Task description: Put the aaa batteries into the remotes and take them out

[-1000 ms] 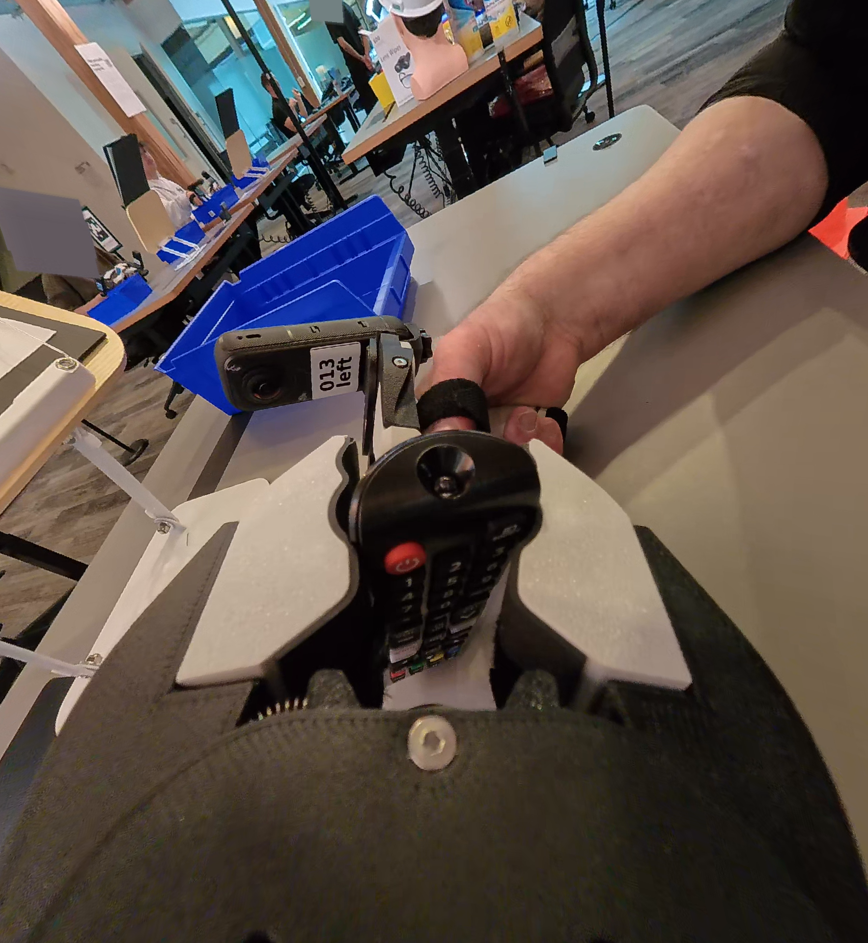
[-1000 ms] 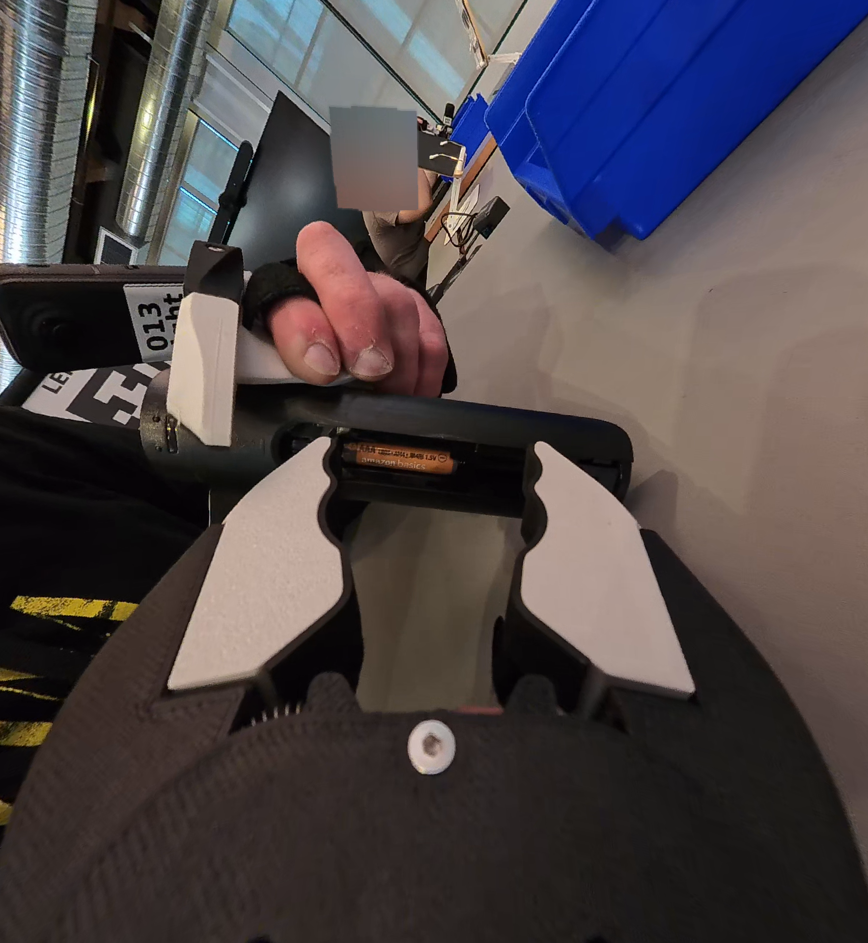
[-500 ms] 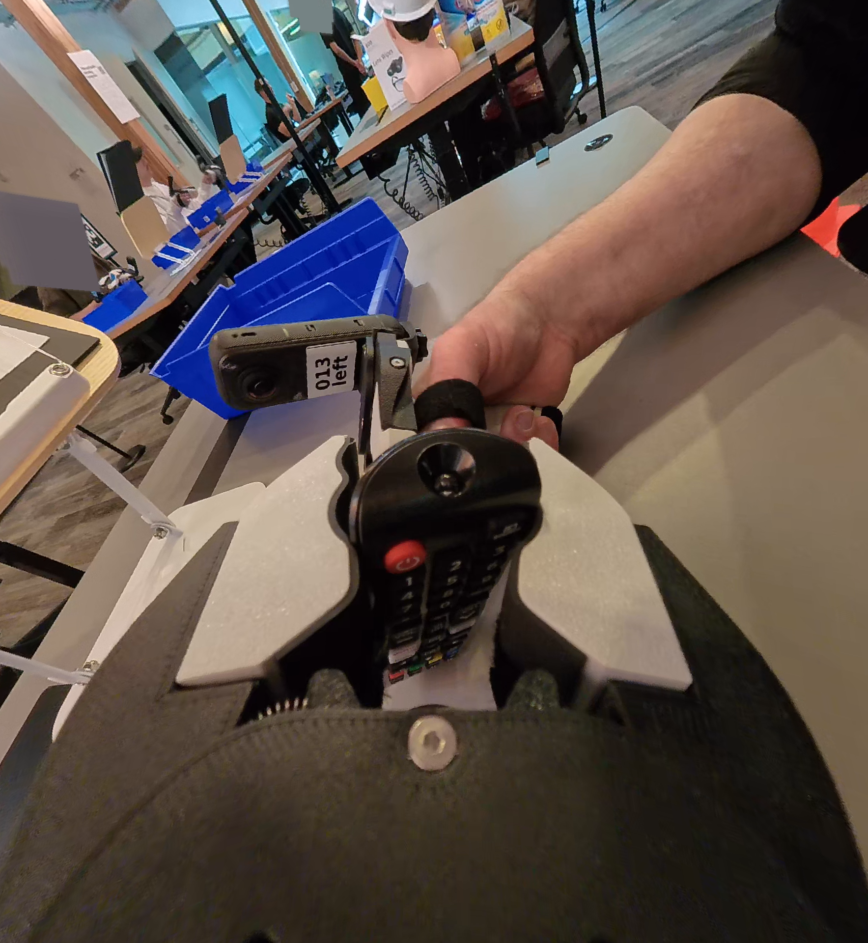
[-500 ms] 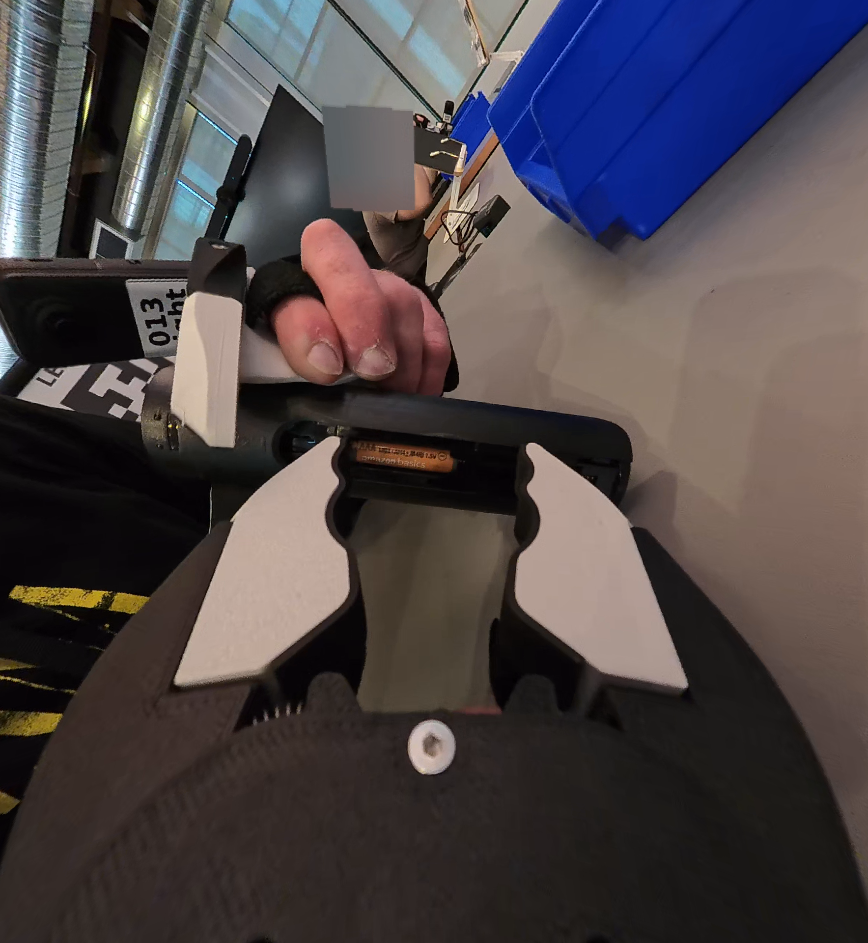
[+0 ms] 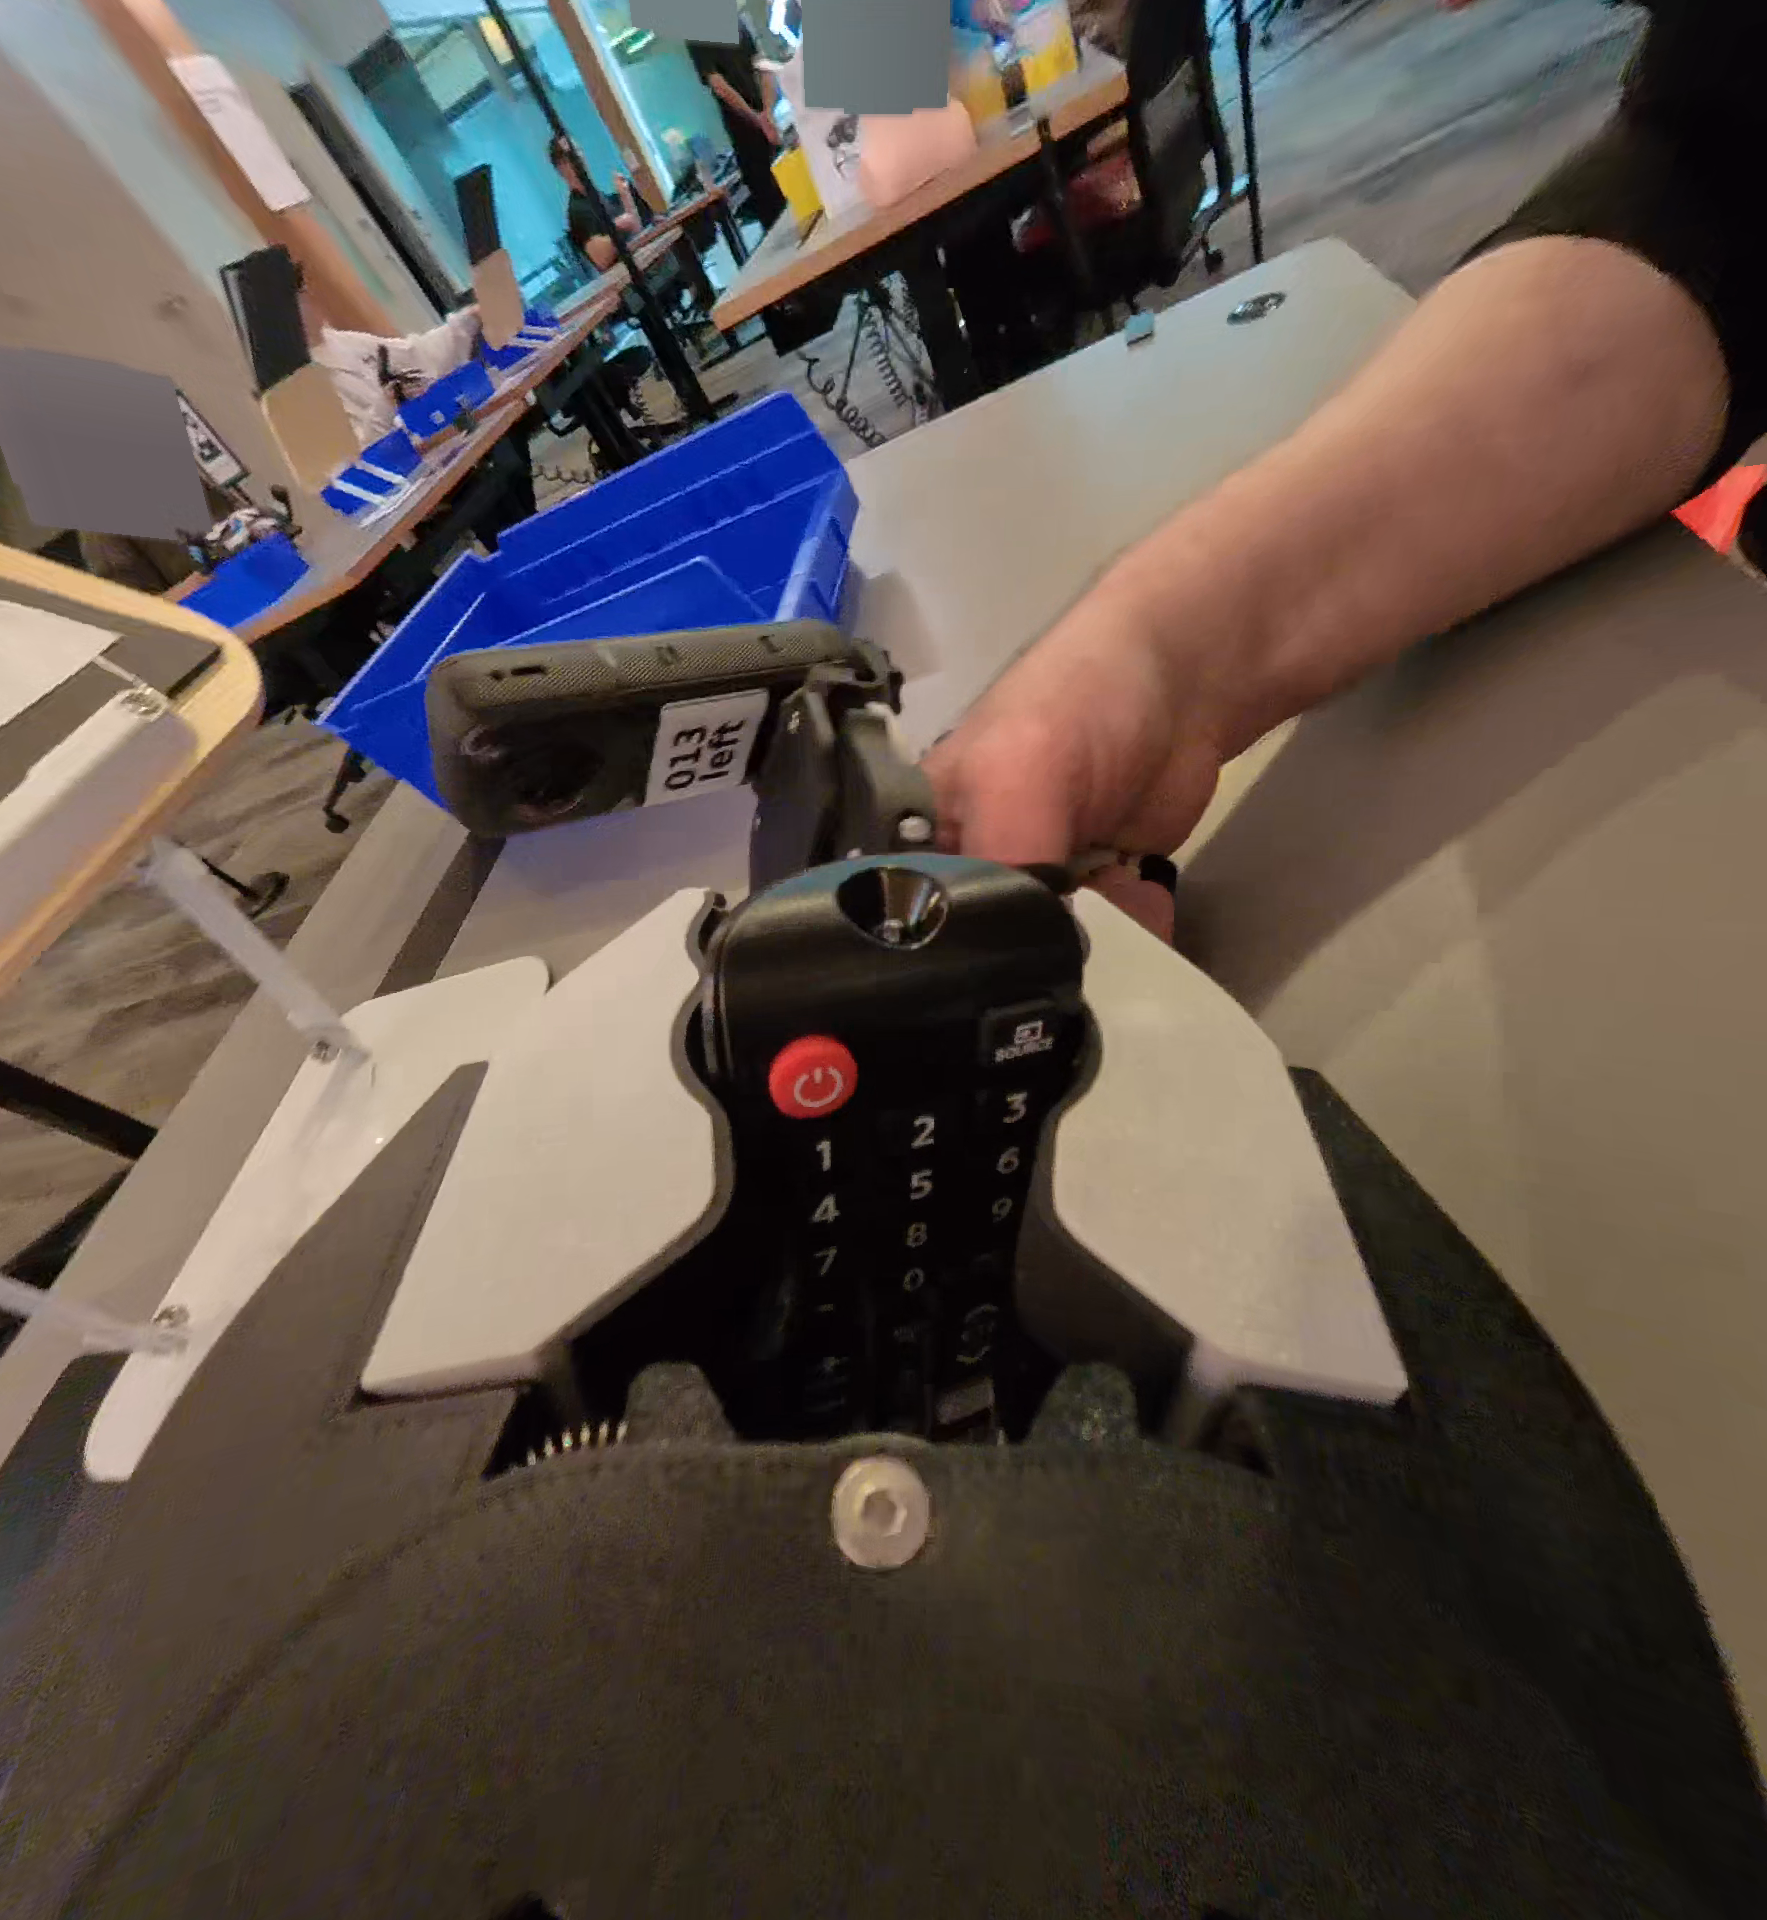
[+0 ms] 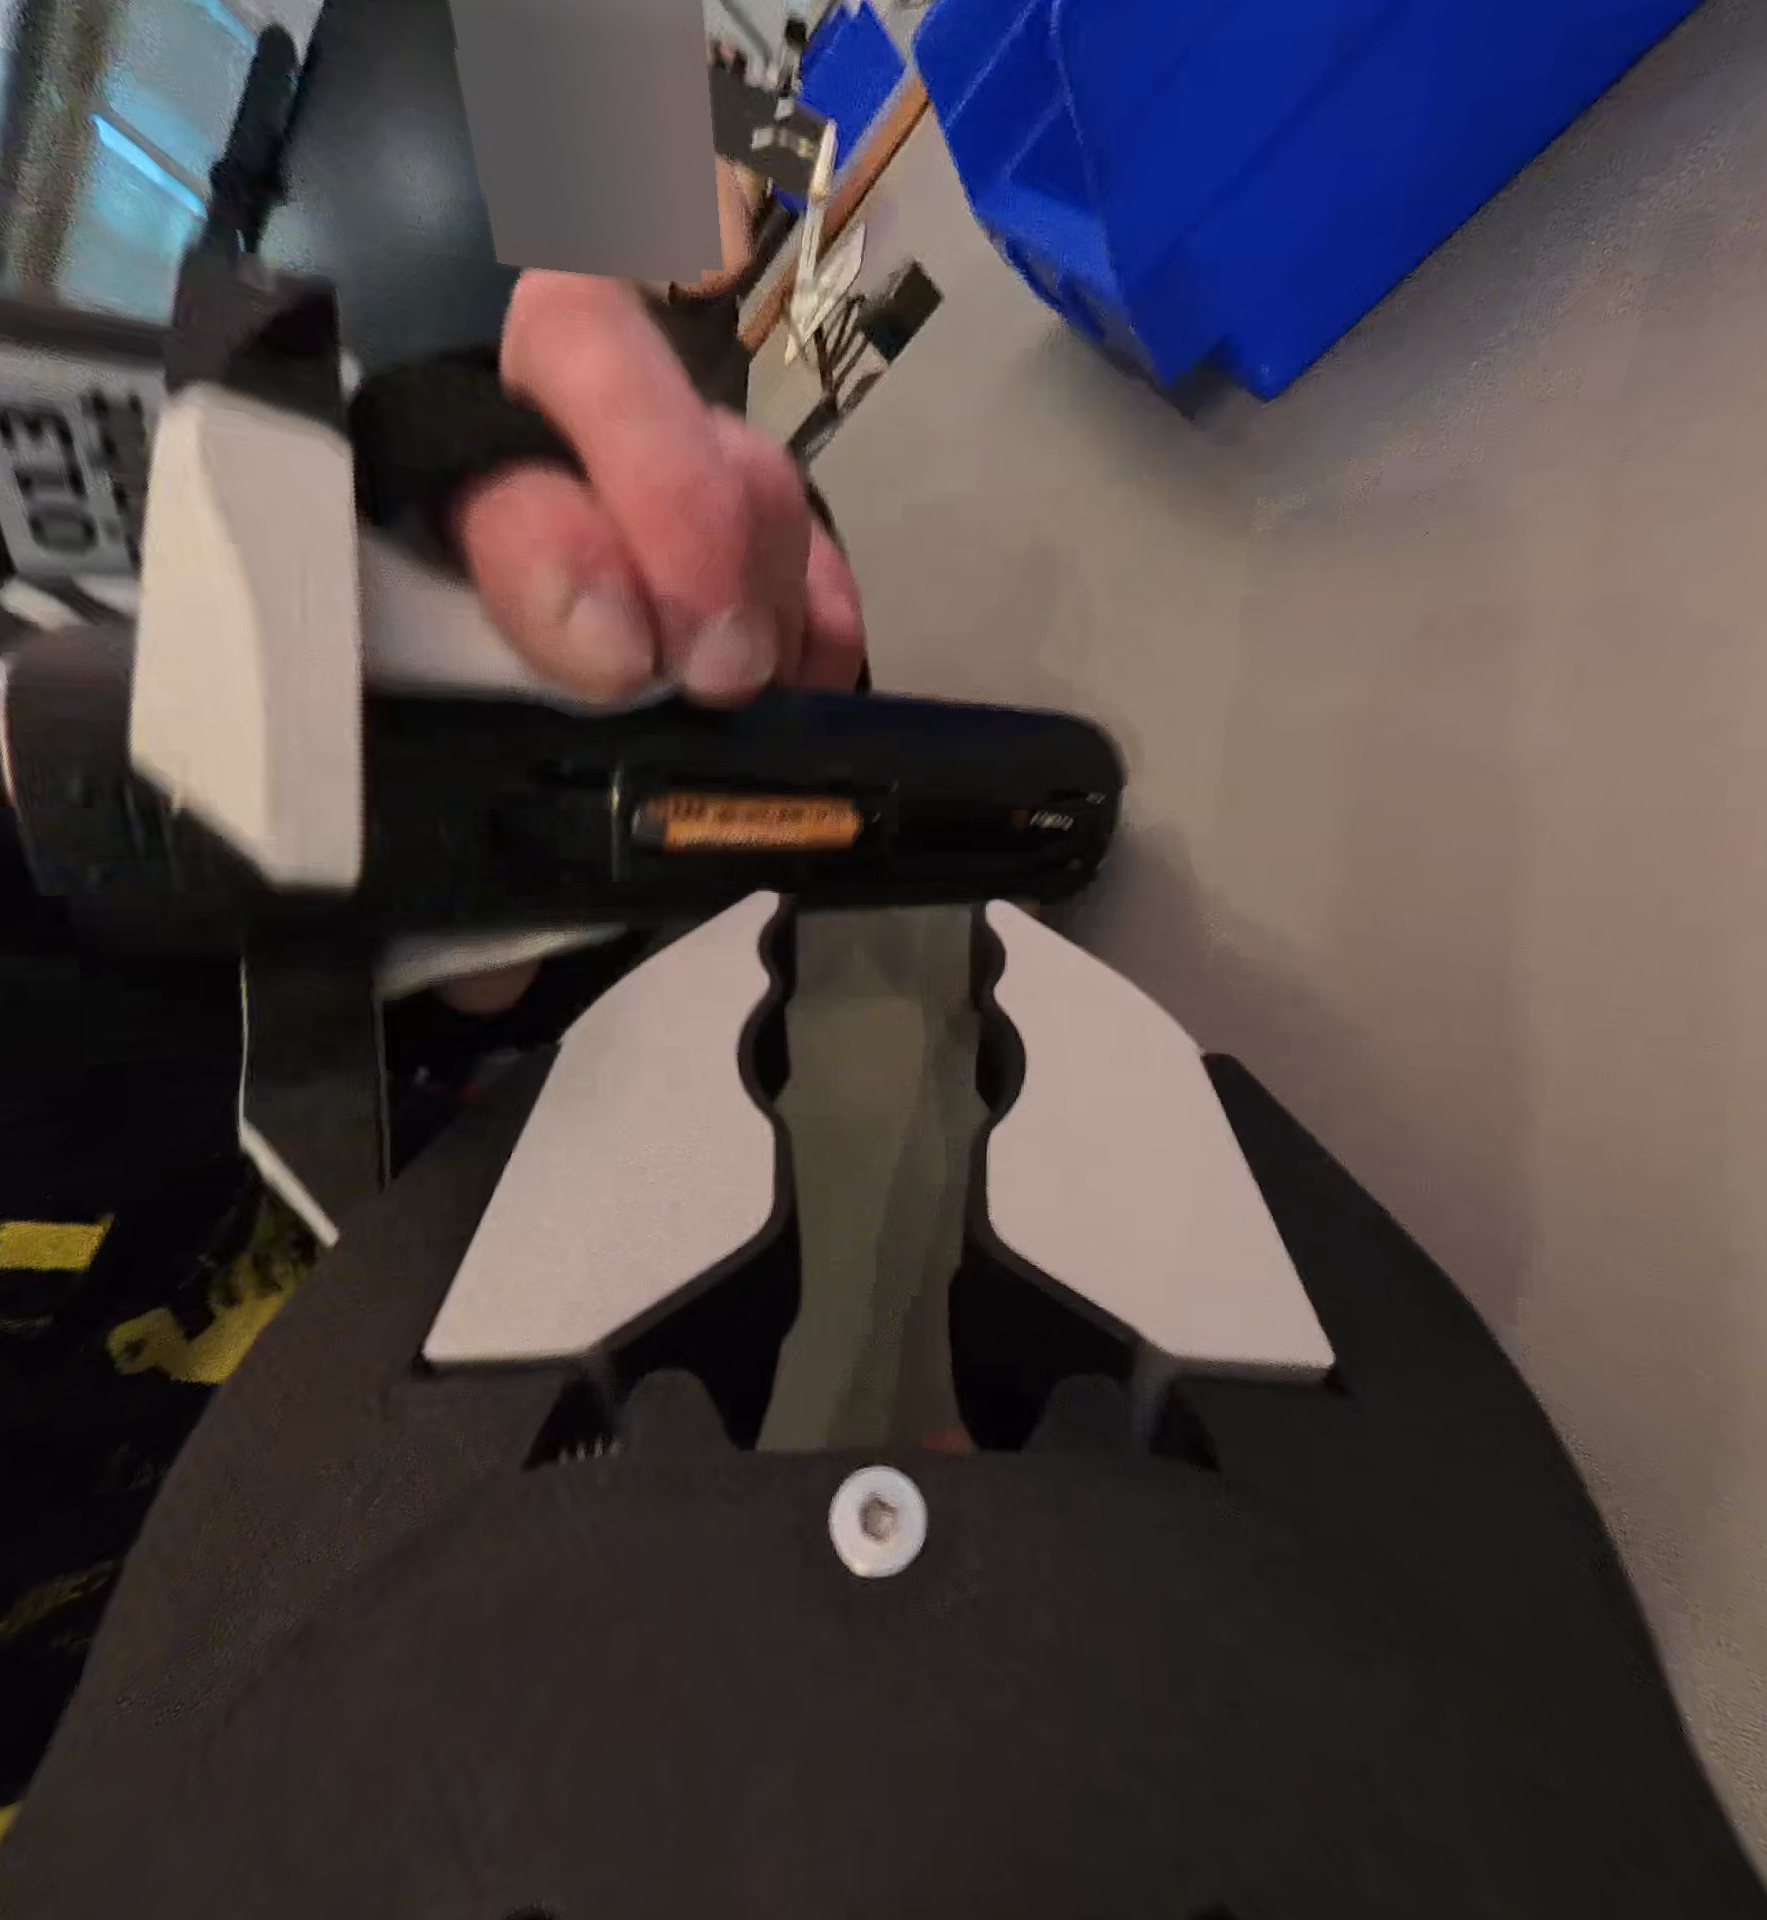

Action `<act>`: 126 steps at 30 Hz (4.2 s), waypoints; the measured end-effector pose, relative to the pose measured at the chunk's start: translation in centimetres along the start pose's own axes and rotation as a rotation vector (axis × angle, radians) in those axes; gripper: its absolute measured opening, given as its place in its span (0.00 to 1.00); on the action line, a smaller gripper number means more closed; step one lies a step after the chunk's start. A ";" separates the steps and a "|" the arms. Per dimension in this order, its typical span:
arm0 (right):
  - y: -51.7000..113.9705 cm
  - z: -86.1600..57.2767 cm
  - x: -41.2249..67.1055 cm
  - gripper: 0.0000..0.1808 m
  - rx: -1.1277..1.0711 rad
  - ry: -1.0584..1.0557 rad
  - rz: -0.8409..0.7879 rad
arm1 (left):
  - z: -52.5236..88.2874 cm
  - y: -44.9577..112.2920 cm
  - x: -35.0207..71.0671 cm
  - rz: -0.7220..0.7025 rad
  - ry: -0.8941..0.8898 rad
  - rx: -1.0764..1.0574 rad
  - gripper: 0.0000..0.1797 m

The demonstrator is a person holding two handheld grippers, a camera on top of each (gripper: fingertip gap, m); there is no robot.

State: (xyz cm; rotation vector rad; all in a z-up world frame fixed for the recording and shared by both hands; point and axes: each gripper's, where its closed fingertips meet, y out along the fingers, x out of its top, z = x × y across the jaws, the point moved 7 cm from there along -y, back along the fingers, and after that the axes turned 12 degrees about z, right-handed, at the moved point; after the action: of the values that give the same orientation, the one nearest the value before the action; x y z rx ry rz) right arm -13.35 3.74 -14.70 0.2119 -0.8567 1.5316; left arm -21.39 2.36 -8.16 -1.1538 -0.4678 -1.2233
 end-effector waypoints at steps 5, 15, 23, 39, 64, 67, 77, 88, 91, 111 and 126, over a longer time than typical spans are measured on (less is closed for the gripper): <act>-1.0 0.3 0.3 0.27 0.051 -0.005 -0.092 | 1.2 -1.6 -0.5 -0.180 -0.141 -0.053 0.33; -0.2 1.3 0.7 0.30 0.152 0.044 -0.204 | 0.1 -0.9 0.0 -0.152 -0.070 -0.052 0.34; -0.3 0.8 0.5 0.24 0.131 0.075 -0.184 | 0.1 -0.9 0.0 -0.165 -0.075 -0.052 0.34; -0.4 0.7 0.5 0.25 0.168 0.093 -0.176 | 0.0 -0.9 0.0 -0.170 -0.079 -0.052 0.34; -0.3 0.8 0.4 0.28 0.199 0.092 -0.161 | -0.4 -0.8 0.1 -0.162 -0.055 -0.058 0.34; -0.3 0.9 0.4 0.27 0.224 0.093 -0.151 | -0.5 -0.8 0.2 -0.163 -0.047 -0.059 0.34; 0.2 1.2 0.2 0.20 0.213 0.064 -0.111 | -0.9 -0.2 0.1 -0.103 -0.003 -0.058 0.33; -0.6 1.5 0.4 0.28 0.177 -0.018 -0.146 | 1.3 -2.2 -0.7 -0.314 -0.221 -0.090 0.34; -1.2 1.7 0.3 0.29 0.076 -0.164 -0.123 | 3.4 -4.4 -1.9 -0.474 -0.374 -0.089 0.34; 0.2 3.4 1.0 0.29 -0.780 -0.577 -0.057 | 4.2 -4.9 -2.5 -0.474 -0.649 0.022 0.34; 1.2 2.5 0.7 0.32 -1.160 -0.772 -0.039 | 5.0 -4.6 -6.0 -0.415 -0.908 0.105 0.16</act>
State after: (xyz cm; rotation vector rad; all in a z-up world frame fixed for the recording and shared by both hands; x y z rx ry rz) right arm -15.47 2.84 -12.98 -0.0572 -2.1834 0.6760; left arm -26.18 10.08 -9.01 -1.5343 -1.4908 -0.9345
